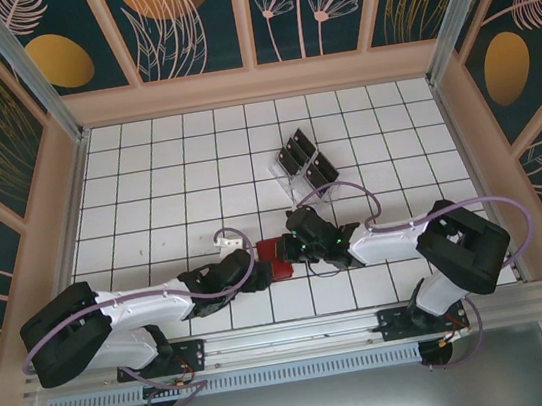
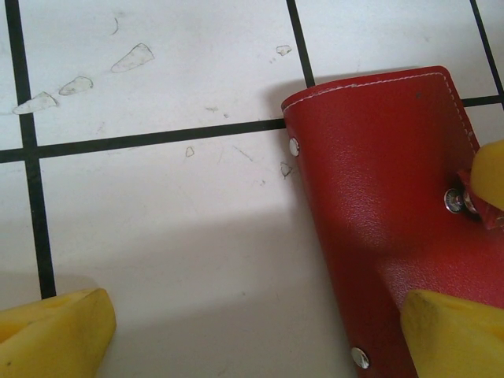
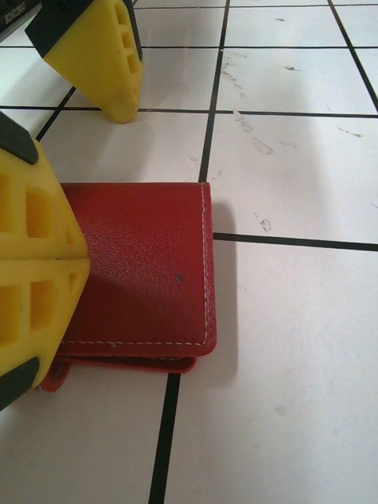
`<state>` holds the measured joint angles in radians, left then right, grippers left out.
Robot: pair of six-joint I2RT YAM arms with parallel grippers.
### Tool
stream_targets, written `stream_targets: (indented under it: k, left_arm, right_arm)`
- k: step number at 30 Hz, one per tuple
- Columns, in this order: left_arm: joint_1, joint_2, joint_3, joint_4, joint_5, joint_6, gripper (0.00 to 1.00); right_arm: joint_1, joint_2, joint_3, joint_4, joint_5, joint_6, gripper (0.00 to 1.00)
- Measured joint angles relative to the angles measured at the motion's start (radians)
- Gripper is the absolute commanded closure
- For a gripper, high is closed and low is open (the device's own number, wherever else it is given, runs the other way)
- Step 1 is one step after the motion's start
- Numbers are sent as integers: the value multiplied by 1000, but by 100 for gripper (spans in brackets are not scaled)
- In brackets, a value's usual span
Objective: Put the credit cards into the card holder
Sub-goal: Close the button on the card holder.
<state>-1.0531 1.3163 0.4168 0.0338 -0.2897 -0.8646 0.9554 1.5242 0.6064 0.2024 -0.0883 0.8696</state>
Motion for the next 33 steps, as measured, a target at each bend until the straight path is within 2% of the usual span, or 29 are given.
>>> stream_targets:
  k: [20, 33]
  left_arm:
    - [0, 2, 0, 2, -3, 0, 5]
    - [0, 6, 0, 6, -4, 0, 6]
  right_arm:
    - [10, 42, 16, 23, -15, 0, 100]
    - [13, -11, 16, 18, -7, 0, 100]
